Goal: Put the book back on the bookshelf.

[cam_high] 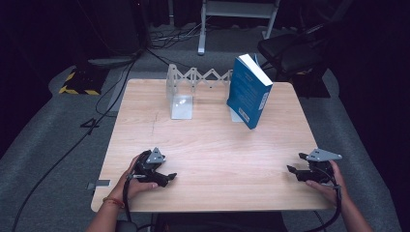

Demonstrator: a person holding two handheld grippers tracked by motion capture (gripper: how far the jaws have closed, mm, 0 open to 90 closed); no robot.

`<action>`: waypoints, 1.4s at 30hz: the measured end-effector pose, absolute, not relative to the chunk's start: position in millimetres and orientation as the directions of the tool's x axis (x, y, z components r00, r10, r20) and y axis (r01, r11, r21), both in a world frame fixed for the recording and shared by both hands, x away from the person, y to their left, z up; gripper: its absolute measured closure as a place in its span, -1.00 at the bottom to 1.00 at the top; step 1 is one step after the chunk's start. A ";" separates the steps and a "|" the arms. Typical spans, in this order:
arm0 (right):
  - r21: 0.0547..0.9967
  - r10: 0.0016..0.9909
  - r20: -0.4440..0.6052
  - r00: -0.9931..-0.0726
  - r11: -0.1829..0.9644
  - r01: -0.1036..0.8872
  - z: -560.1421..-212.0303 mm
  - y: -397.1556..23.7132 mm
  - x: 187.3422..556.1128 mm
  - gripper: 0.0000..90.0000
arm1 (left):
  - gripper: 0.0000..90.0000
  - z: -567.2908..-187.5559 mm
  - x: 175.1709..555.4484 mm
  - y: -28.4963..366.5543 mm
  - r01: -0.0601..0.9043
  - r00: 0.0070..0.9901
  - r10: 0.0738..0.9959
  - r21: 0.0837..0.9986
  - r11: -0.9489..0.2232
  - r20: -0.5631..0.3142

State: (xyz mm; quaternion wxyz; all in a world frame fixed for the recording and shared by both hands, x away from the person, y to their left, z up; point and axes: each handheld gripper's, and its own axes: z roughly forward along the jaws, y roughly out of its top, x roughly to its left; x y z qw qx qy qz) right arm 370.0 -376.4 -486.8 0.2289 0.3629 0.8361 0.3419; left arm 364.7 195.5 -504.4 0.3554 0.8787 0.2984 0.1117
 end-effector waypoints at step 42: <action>0.740 0.846 -0.002 -0.533 0.359 0.568 -504.1 -414.1 350.8 -0.57 | -0.66 -504.4 368.0 195.5 0.455 0.789 0.614 0.691 -0.562 -0.020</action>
